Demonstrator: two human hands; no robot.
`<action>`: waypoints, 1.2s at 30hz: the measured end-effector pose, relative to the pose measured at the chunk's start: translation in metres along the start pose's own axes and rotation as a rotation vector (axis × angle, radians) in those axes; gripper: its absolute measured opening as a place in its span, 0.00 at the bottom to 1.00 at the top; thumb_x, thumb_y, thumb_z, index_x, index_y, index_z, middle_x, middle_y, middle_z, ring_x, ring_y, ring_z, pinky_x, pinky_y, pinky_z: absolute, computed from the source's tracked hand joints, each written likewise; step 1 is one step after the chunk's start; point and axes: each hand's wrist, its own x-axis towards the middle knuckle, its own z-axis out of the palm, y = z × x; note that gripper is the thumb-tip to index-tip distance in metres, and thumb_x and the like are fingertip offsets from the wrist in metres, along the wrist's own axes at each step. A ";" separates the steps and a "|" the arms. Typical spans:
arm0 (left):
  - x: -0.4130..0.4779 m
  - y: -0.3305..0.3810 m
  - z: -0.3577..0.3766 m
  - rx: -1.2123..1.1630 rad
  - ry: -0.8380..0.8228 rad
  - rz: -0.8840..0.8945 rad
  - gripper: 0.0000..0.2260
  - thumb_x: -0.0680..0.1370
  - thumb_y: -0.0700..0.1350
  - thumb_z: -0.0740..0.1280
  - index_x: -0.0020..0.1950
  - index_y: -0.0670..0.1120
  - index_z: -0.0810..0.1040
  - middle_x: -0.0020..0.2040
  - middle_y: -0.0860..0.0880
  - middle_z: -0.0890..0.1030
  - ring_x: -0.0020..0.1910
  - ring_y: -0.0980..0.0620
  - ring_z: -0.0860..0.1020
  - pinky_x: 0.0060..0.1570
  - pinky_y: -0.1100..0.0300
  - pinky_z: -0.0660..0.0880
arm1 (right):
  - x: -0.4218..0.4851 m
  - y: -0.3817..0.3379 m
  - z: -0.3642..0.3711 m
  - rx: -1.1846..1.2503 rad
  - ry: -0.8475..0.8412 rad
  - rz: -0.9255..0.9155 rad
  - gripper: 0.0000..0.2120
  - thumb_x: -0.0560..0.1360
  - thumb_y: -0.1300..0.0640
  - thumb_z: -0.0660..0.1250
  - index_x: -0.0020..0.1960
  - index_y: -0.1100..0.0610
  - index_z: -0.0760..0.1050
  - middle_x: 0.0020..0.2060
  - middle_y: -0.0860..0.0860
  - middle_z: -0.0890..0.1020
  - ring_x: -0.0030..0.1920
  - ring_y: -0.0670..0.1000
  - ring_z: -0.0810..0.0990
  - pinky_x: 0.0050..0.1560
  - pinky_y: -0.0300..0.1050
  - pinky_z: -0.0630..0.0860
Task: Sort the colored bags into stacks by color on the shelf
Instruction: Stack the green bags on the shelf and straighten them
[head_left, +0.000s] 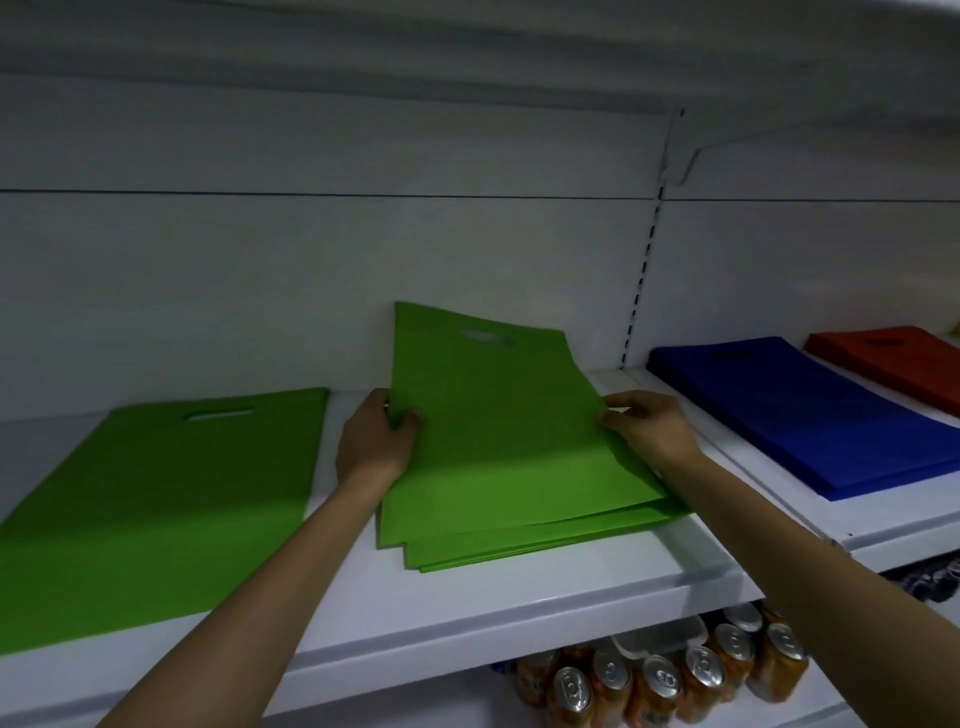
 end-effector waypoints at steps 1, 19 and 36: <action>0.000 -0.003 0.000 0.010 -0.003 -0.004 0.15 0.79 0.47 0.66 0.64 0.46 0.73 0.61 0.46 0.78 0.56 0.46 0.77 0.48 0.61 0.67 | 0.001 0.003 0.002 -0.031 0.005 -0.014 0.11 0.71 0.58 0.73 0.54 0.56 0.81 0.40 0.55 0.83 0.39 0.55 0.82 0.43 0.47 0.80; -0.002 -0.019 0.012 0.300 -0.223 0.087 0.31 0.73 0.64 0.59 0.73 0.52 0.66 0.65 0.47 0.76 0.62 0.44 0.75 0.59 0.49 0.75 | -0.002 0.018 -0.016 -0.028 -0.087 -0.072 0.18 0.73 0.70 0.68 0.61 0.60 0.77 0.51 0.54 0.78 0.52 0.50 0.75 0.48 0.38 0.72; -0.002 0.006 0.031 -0.265 -0.275 -0.232 0.42 0.68 0.68 0.61 0.78 0.53 0.55 0.78 0.49 0.56 0.74 0.48 0.63 0.71 0.49 0.64 | 0.011 0.019 -0.020 -0.074 -0.243 0.017 0.20 0.73 0.69 0.68 0.63 0.56 0.76 0.59 0.58 0.79 0.50 0.54 0.79 0.48 0.41 0.75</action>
